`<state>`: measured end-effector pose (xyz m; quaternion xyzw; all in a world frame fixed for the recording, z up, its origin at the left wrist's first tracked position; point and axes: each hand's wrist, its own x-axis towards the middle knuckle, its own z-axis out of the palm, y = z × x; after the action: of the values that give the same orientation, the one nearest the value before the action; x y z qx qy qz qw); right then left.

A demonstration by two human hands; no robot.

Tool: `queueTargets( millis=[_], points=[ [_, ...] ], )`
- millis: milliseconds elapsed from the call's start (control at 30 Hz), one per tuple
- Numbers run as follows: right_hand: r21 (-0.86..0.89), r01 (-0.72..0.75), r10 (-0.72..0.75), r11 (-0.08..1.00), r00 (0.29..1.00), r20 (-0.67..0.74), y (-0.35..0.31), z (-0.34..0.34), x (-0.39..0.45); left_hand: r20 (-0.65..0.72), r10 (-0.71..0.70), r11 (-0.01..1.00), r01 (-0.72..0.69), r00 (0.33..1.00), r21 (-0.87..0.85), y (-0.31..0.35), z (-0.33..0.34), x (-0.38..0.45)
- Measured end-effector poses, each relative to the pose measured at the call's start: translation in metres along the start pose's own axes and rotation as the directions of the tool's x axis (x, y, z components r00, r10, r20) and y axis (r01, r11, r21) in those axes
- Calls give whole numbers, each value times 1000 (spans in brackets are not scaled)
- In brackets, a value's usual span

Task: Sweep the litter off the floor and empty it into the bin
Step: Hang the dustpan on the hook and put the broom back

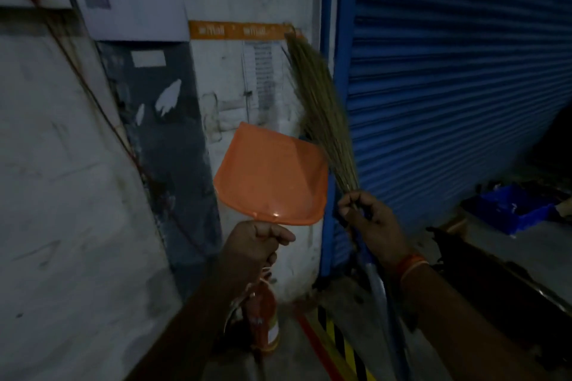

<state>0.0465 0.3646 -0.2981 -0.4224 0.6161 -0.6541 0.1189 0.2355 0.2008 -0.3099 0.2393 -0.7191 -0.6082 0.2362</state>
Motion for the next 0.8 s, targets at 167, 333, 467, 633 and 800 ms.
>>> queueTargets(
  millis=[167, 333, 467, 633, 800],
  points=[
    [-6, 122, -122, 992, 992, -11, -3, -16, 79, 25, 83, 982, -86, 996, 167, 47, -9, 60],
    [55, 219, -218, 974, 976, -30, 11, -37, 144, 168, 77, 938, -129, 983, 323, 99, -16, 117],
    [88, 265, -265, 960, 964, -13, 27, -64, 200, 221, 18, 887, -118, 975, 446, 133, -16, 158],
    [188, 231, -252, 955, 963, 95, 32, -100, 271, 343, -125, 682, -171, 931, 711, 174, -23, 200],
    [161, 256, -284, 953, 942, 181, 32, -119, 331, 367, -350, 512, -152, 862, 845, 226, -16, 243]
  ],
)
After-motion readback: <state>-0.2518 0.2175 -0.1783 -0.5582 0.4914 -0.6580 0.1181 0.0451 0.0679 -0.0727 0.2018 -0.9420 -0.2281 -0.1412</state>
